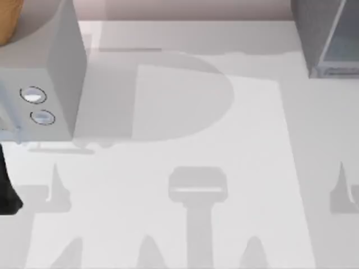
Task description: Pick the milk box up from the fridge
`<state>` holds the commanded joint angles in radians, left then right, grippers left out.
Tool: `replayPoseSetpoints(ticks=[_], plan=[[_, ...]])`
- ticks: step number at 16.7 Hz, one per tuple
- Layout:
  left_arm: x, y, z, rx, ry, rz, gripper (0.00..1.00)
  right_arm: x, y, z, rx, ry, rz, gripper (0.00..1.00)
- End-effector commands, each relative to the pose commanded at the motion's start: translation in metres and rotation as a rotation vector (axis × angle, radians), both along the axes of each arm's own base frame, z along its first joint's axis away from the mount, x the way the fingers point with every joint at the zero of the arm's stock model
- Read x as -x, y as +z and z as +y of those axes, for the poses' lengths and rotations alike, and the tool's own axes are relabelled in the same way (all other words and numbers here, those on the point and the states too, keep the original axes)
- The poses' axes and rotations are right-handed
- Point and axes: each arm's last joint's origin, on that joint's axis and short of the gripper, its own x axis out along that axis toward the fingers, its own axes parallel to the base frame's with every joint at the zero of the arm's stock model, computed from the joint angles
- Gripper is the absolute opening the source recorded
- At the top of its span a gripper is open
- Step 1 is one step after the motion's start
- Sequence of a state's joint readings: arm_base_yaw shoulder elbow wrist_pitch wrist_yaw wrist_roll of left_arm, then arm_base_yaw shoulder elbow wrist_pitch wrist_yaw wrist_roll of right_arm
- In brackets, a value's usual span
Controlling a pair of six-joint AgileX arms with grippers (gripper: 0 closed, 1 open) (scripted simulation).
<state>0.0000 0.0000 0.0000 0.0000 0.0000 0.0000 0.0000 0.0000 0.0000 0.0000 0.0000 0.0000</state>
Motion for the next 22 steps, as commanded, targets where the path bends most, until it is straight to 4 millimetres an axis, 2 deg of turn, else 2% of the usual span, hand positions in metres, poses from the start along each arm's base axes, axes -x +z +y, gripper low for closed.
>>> replayPoseSetpoints(ticks=[7,12,17,22], plan=[[0.0,0.0,0.0,0.0,0.0,0.0,1.0,-0.009,0.01,-0.005,0.007,-0.003,-0.024,1.0],[0.0,0.0,0.0,0.0,0.0,0.0,1.0,-0.038,0.02,-0.02,0.018,-0.009,-0.033,1.0],[0.0,0.0,0.0,0.0,0.0,0.0,1.0,-0.073,0.002,-0.049,0.004,-0.009,0.015,1.0],[0.0,0.0,0.0,0.0,0.0,0.0,1.0,-0.092,-0.025,-0.078,-0.008,-0.004,0.025,1.0]])
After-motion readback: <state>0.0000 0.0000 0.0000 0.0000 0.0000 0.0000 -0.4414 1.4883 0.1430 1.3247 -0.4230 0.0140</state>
